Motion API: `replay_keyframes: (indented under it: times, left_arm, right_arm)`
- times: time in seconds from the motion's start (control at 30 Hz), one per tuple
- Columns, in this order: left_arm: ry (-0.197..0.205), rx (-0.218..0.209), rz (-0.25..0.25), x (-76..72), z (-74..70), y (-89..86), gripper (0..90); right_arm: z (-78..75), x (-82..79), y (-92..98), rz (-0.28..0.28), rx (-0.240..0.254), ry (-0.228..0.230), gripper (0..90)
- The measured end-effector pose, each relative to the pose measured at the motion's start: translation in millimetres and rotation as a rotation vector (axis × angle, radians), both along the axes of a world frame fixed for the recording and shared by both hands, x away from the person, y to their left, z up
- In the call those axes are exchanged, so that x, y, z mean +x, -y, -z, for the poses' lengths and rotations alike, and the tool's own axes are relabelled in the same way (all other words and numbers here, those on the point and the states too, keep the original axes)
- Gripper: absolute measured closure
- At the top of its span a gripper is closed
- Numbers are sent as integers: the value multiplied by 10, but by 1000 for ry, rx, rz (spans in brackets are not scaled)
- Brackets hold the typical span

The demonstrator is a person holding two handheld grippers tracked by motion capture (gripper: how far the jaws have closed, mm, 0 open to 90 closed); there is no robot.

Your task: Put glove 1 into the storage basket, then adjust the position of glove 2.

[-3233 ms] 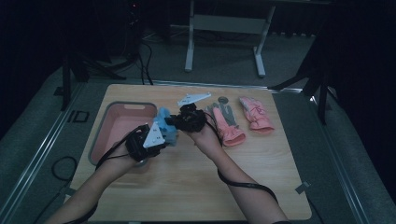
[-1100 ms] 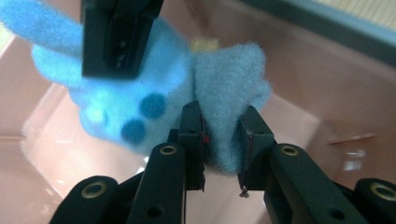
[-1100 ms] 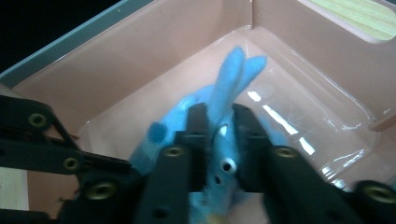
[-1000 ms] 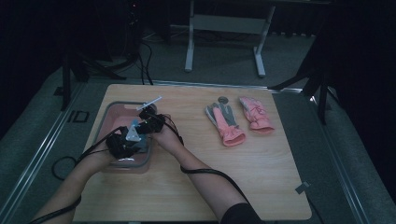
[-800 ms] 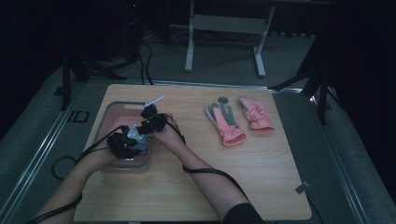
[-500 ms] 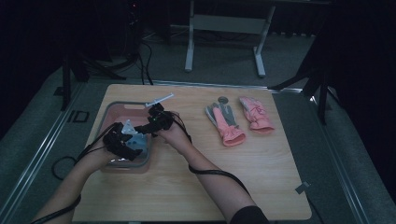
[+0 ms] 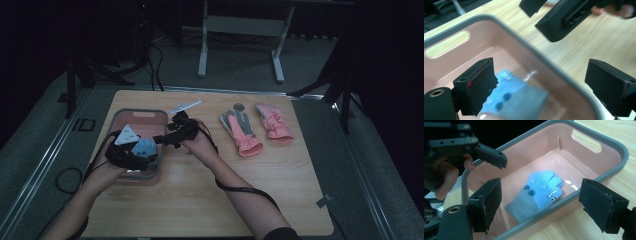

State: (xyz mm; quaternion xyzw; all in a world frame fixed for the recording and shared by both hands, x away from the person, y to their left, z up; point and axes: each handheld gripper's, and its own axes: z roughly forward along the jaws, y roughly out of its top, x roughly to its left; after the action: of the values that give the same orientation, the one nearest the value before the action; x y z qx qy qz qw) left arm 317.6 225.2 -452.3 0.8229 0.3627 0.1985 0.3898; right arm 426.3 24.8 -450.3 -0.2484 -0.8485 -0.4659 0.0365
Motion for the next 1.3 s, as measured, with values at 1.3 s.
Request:
replay_keyframes:
  times: [1.3]
  left_arm:
    - [0, -213, 269, -540, 460, 1378, 101]
  right_arm:
    - [35, -83, 2114, 219, -31, 133, 299]
